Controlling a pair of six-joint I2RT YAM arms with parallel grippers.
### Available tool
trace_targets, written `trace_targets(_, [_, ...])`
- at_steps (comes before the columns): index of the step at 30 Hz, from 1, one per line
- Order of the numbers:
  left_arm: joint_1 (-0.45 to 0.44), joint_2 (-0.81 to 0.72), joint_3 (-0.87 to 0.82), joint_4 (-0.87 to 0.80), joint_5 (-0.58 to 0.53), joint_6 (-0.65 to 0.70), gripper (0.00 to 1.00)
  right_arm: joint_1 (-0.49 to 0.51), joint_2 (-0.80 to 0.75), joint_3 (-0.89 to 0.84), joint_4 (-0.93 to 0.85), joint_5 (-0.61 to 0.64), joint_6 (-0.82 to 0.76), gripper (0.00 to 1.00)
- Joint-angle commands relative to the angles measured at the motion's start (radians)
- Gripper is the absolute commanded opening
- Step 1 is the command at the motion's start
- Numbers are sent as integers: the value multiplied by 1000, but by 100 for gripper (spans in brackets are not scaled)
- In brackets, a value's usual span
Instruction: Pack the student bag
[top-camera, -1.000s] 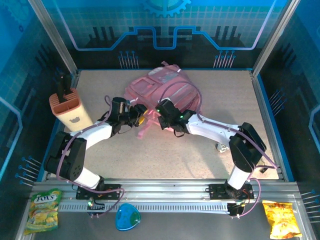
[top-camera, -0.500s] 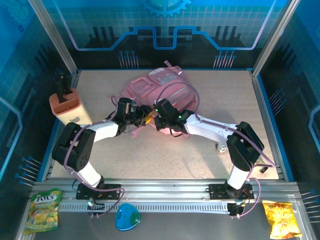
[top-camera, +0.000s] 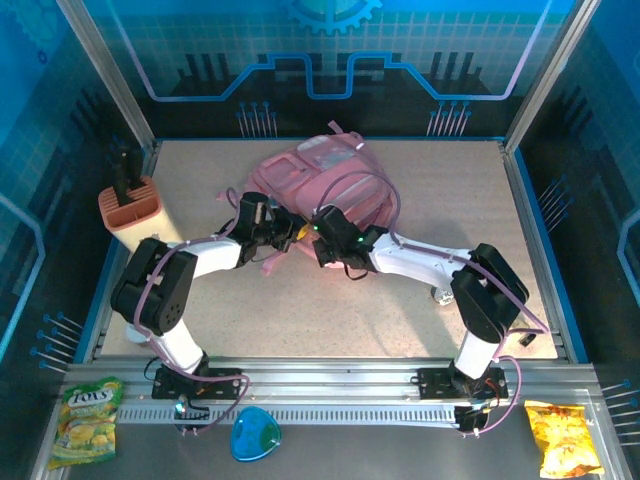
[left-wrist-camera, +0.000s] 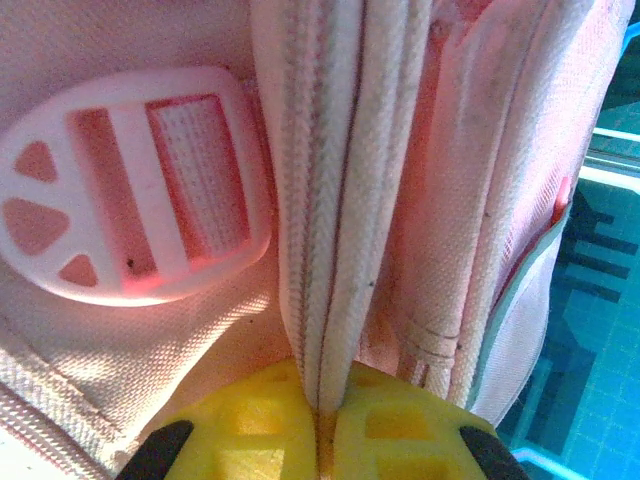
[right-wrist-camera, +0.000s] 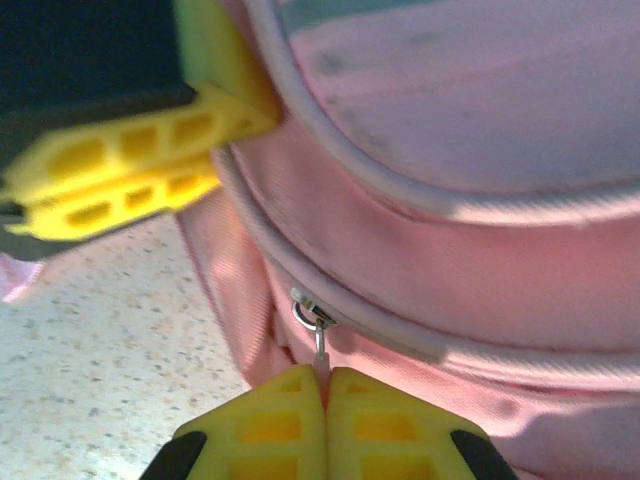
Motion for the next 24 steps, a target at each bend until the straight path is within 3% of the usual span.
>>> trace_targets(1, [14,-2,27,-17,-8,32,0,-35,-62,-66,-61,111,13,0])
trace_targets(6, [22,-23,29,-61,2,68,0,-135,-126,-135,-59,141,-16,0])
trace_targets(13, [22,-30,32,-134,36,134,0,-245,-120,-81,-69,172,-84,0])
trace_targets(18, [30,-16,95,-255,55,241,0,-253,-156,-102,-140,188,-43,0])
trace_targets(24, [64,54,293,-461,62,424,0,-248,-203,-173,-267,134,94,0])
